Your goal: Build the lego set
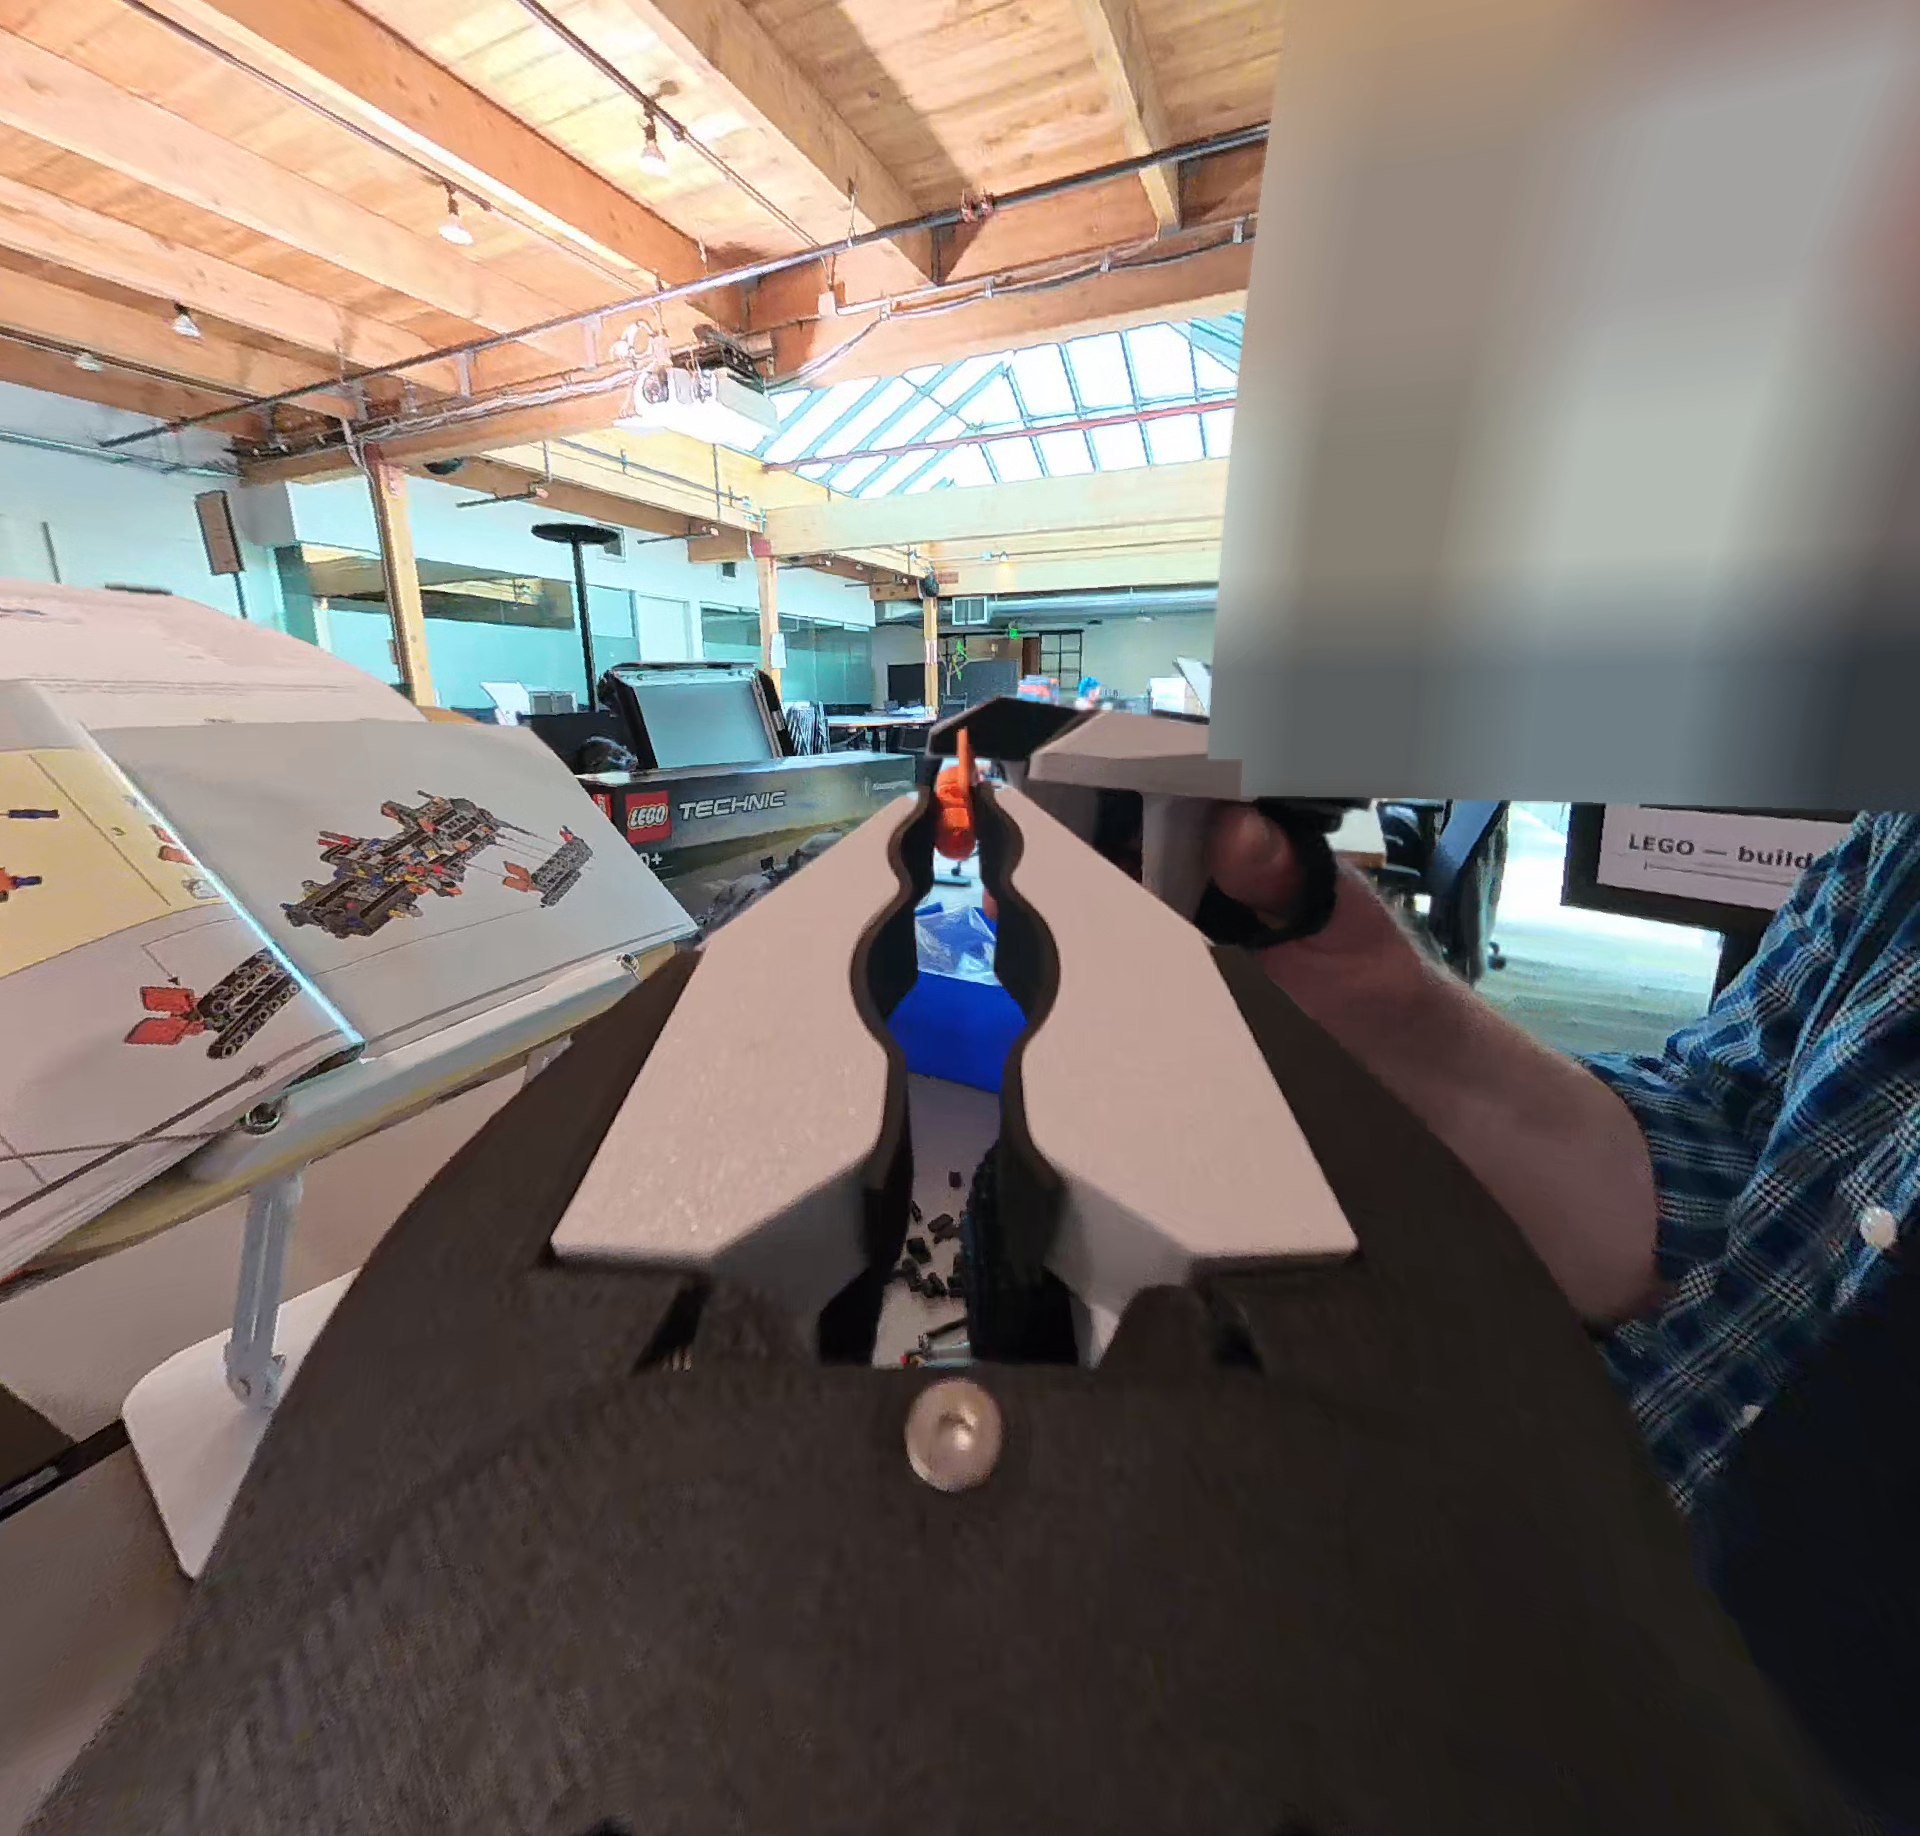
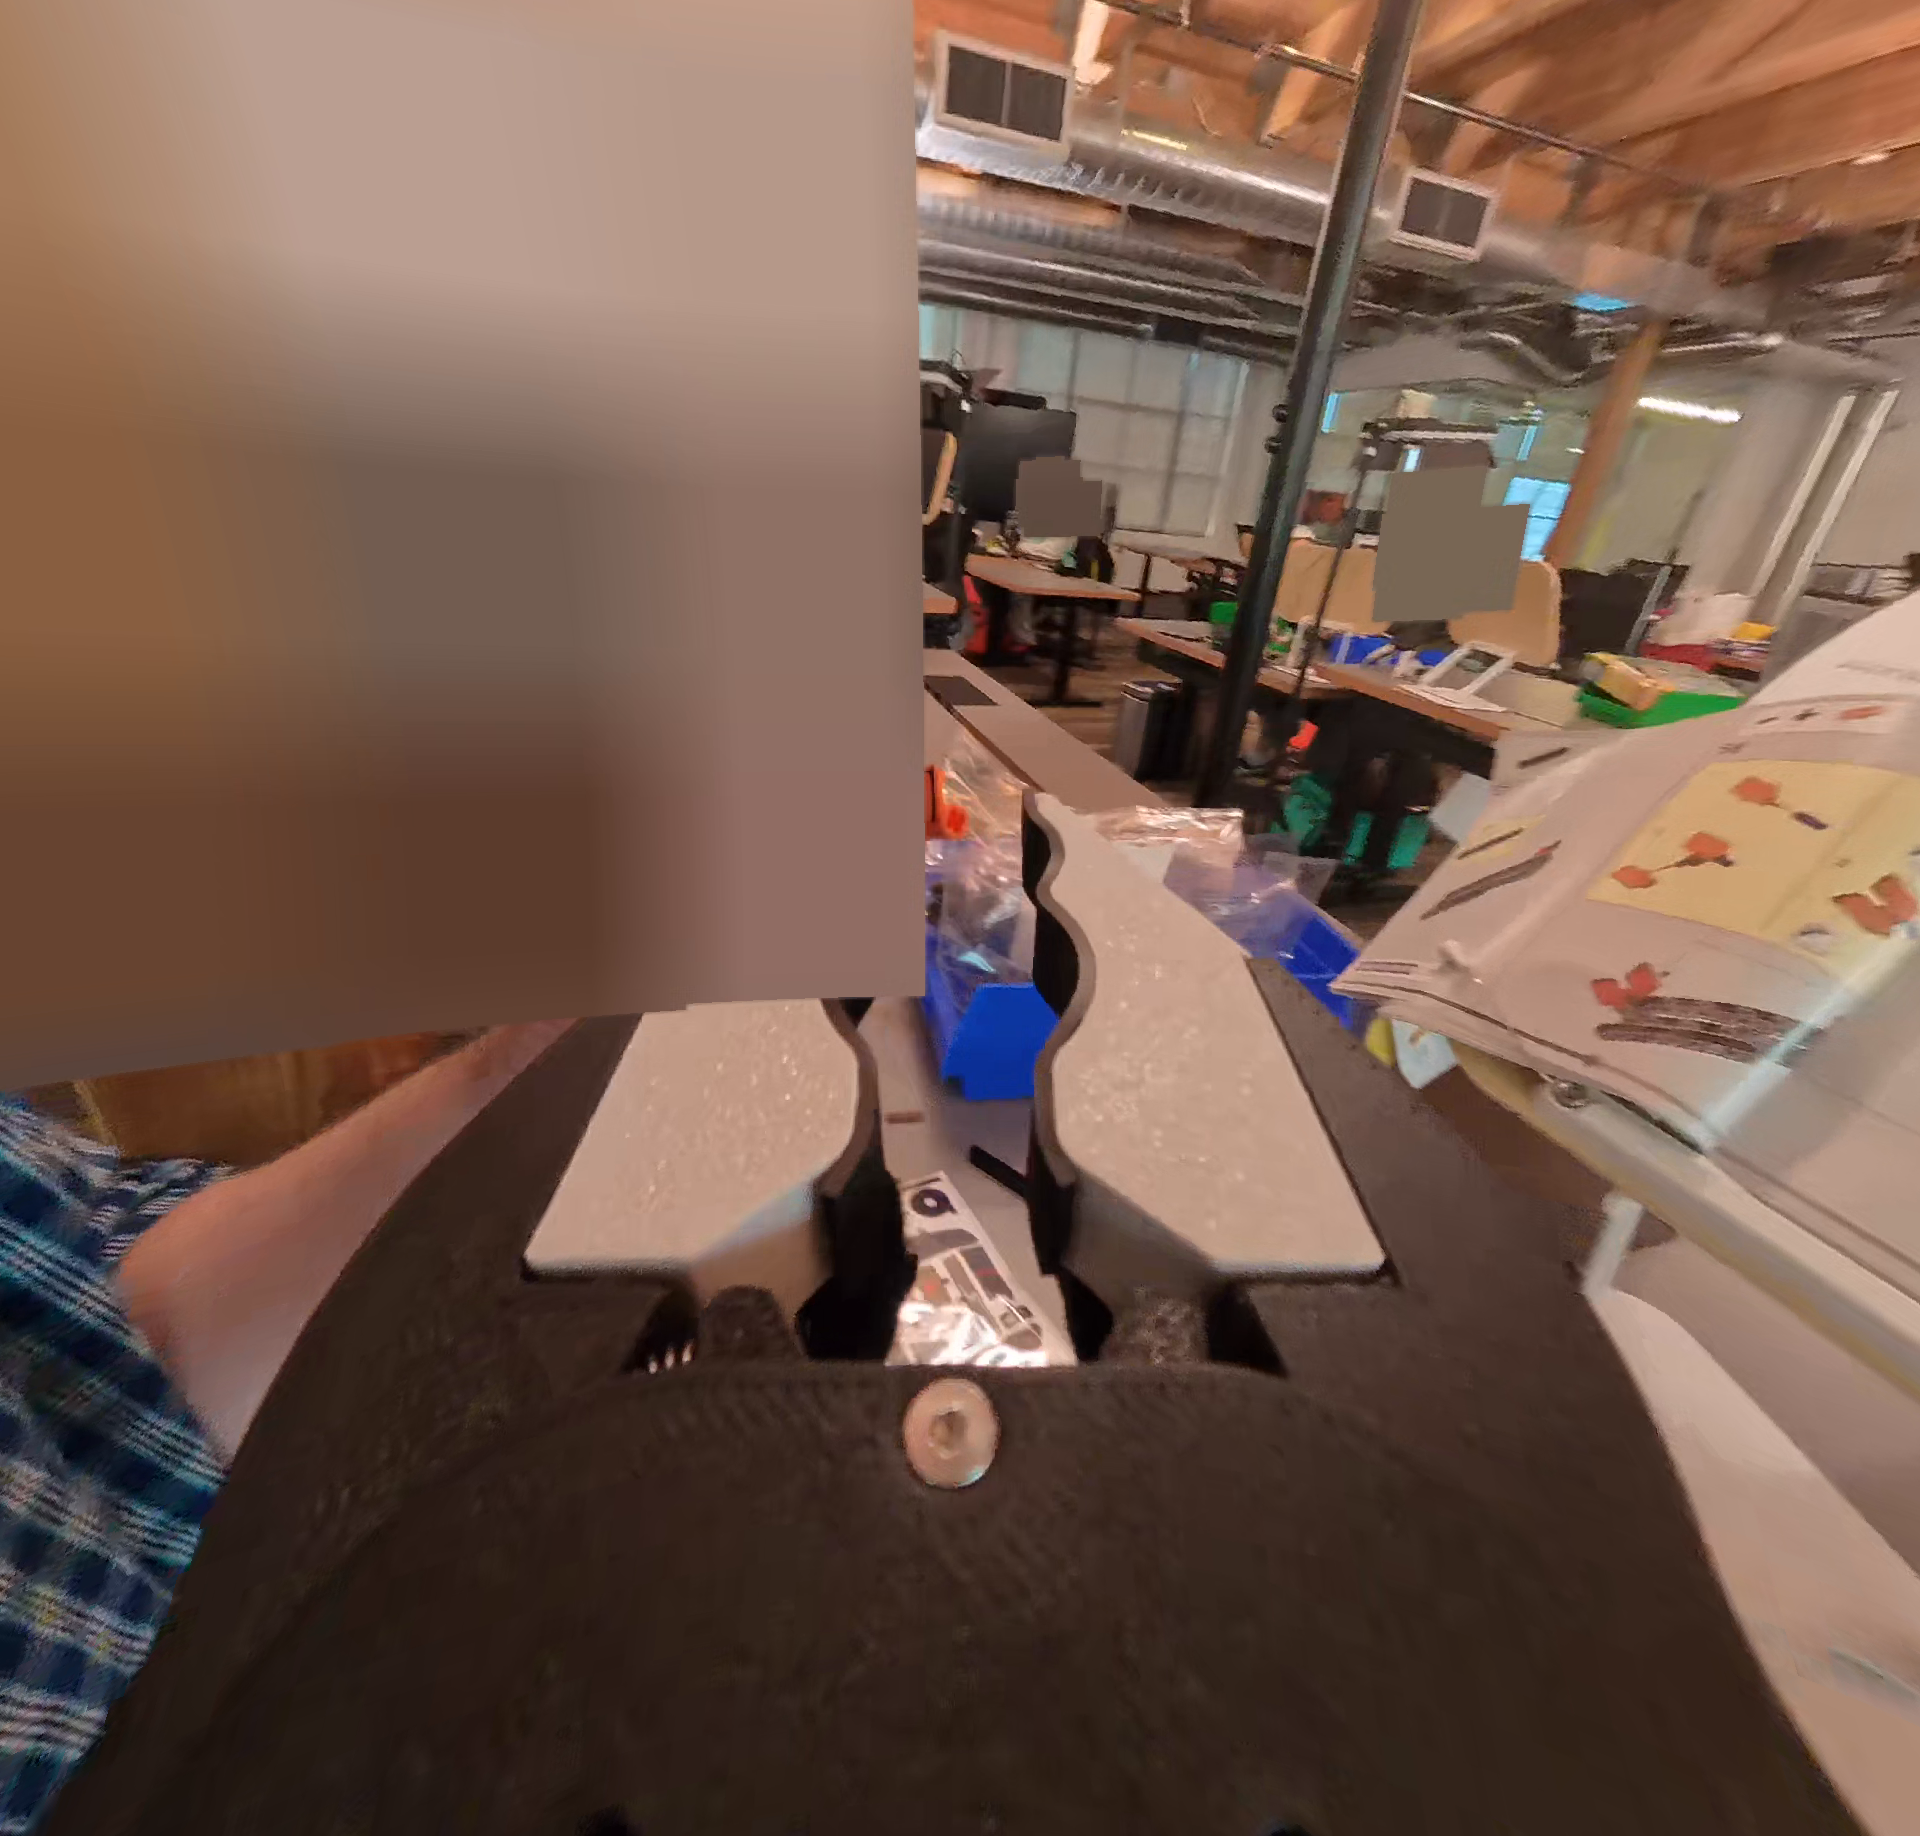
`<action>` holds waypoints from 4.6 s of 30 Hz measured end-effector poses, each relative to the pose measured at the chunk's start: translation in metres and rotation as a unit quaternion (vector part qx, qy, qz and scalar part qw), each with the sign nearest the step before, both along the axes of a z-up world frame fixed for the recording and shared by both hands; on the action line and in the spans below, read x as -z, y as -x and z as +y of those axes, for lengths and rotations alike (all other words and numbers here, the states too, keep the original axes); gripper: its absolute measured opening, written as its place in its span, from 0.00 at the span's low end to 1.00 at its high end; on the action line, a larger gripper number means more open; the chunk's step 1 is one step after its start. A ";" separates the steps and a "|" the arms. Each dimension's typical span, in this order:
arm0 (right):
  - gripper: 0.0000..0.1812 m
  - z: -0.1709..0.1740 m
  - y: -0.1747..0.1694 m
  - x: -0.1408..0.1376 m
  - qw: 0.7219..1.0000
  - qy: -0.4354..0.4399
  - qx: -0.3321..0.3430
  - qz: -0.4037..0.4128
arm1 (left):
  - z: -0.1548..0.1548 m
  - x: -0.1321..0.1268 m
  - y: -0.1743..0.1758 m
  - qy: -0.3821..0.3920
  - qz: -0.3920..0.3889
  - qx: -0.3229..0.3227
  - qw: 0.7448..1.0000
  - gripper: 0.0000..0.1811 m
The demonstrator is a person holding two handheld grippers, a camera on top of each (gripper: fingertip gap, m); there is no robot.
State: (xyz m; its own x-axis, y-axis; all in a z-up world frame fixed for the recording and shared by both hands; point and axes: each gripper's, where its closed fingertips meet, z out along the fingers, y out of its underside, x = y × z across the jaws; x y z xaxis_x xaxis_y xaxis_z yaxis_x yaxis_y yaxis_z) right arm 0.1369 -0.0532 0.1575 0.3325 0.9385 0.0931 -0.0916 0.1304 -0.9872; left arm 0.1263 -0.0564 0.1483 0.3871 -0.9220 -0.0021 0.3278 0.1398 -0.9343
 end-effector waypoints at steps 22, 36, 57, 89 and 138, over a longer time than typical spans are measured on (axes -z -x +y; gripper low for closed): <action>0.00 0.022 -0.007 0.010 0.882 0.296 -0.260 0.258 | 0.020 0.006 -0.018 0.151 -0.097 0.124 0.976 0.04; 0.00 0.036 -0.024 0.016 0.859 0.330 -0.239 0.309 | 0.024 0.014 -0.019 0.143 -0.127 0.131 0.973 0.07; 0.00 0.018 -0.009 0.013 0.838 0.377 -0.270 0.286 | 0.014 0.014 -0.021 -0.021 0.004 -0.005 1.000 0.04; 0.00 0.019 -0.027 0.007 0.882 0.302 -0.285 0.223 | 0.017 0.005 -0.032 0.069 -0.111 0.139 0.982 0.06; 0.06 0.002 -0.021 0.013 0.986 -0.102 0.000 -0.131 | 0.005 -0.002 -0.023 0.123 -0.142 0.222 0.957 0.04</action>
